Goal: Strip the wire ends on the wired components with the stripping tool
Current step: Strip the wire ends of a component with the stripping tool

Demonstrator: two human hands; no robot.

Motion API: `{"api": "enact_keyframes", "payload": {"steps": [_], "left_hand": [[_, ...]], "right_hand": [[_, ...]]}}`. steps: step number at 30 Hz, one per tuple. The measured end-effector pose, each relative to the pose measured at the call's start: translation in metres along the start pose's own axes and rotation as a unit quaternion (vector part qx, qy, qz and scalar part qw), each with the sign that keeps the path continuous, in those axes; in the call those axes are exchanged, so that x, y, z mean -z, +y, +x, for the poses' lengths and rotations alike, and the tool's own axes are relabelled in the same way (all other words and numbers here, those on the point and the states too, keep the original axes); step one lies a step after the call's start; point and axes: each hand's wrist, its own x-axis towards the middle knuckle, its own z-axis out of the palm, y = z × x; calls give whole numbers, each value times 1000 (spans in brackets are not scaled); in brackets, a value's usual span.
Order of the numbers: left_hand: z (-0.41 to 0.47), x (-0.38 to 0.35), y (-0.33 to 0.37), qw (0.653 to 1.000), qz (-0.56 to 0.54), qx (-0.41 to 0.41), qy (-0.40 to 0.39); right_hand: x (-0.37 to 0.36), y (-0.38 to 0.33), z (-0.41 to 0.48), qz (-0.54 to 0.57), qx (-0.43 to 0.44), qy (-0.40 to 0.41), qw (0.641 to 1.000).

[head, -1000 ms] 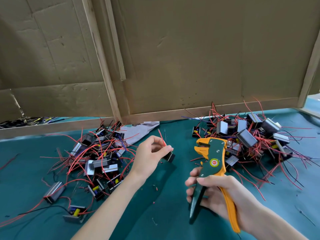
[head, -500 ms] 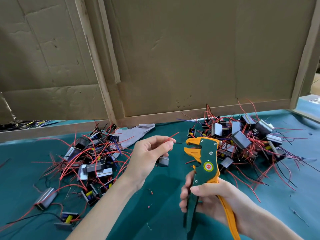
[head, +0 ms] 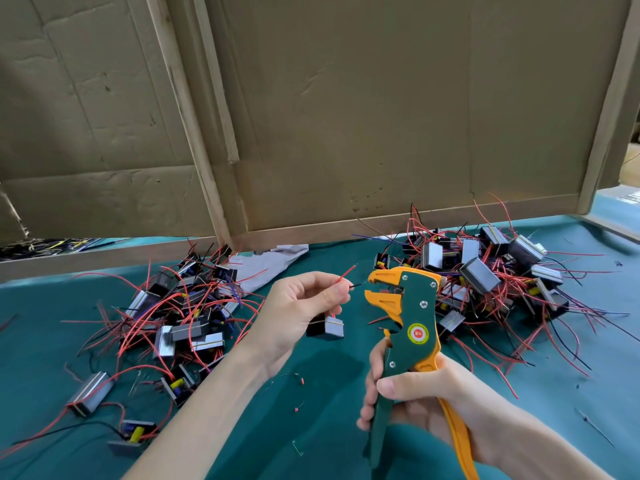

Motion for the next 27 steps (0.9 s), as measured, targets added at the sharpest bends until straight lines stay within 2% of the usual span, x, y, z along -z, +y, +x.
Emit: {"api": "enact_keyframes", "payload": {"steps": [12,19,27], "left_hand": [[-3,2,5,1000,1,-10,-13],[-4,1,9,994,99,-37,-41],[-6,8,20,986,145,-37,-72]], "right_hand": [[-2,-1,1,-5,6,15,1000],[-8,-5,-6,-65,1,3,998],[-5,-1,-5,-90,11,-8,996]]}}
